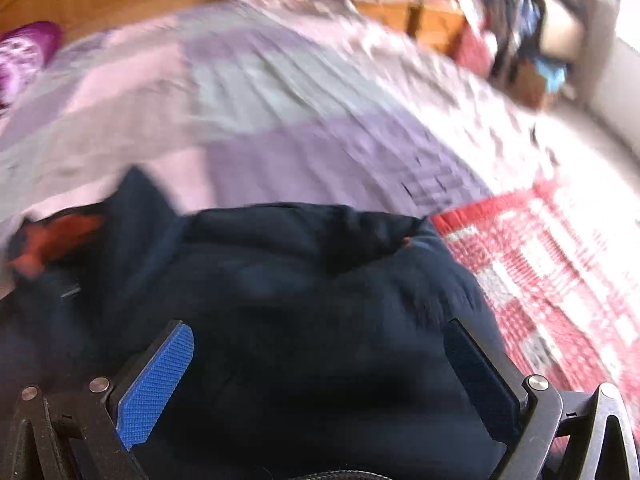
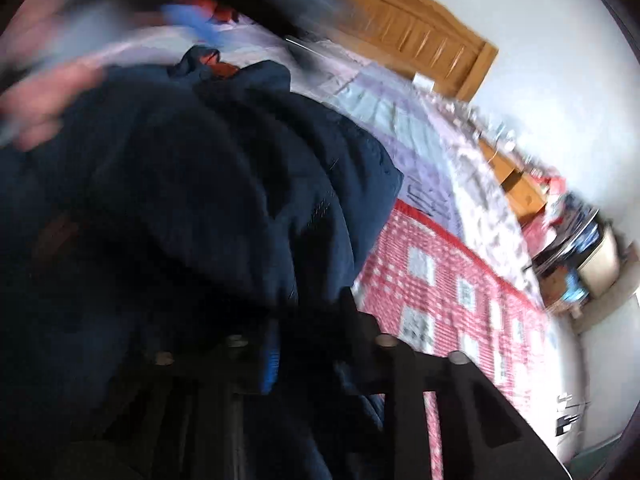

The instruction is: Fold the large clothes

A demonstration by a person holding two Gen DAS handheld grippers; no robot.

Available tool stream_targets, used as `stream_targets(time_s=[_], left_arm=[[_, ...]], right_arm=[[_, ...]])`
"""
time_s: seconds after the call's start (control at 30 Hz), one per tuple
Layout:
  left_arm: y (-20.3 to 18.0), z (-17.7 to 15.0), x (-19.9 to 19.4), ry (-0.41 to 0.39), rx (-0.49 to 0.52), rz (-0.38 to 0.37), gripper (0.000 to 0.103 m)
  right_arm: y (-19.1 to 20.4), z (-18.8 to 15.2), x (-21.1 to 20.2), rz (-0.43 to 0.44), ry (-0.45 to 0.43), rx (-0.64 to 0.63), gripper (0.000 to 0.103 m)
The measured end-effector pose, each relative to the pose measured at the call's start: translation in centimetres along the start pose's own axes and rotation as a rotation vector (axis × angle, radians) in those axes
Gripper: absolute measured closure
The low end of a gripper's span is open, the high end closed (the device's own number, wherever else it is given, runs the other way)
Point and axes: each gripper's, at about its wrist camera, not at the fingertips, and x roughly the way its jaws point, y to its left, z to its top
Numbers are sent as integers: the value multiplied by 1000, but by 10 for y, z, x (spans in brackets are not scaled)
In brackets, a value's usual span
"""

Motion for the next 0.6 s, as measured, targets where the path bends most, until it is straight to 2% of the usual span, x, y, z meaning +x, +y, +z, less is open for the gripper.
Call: stream_targets(time_s=[0.1,0.2,0.27,0.33,0.37,0.43,0.47,0.5,0.53,0.6], left_arm=[[-26,12,59,85,44,29,0],[-45,20,93,130,35,33,0],[-58,15,105,106,80,66,0],[-58,12,109,87,83,44,0],[-51,14,107,89,55,9,0],[-26,17,86,71,-76,-137,0],[-13,15,65,14,-150,-193,0],[-4,13,51,-33,-185,-217,0],[10,6,23,-99,-214,-200,0],[28,-9,-10,-157,-195,-61,0]], right_arm=[[8,-29,-11,-37,-15,-71,93],[15,-45,-18,-21,-38,-162,93],[5,-44,-20,14,-42,-117,93],[-16,-37,-24,75,-27,35,93],[-27,-34,-29,109,-33,106,93],[-49,-28,-45,138,-70,239,93],[-60,-25,-54,152,-94,295,93],[-67,-22,-59,149,-109,328,92],[-72,-18,-63,137,-118,355,92],[-78,-8,-59,139,-118,388,88]])
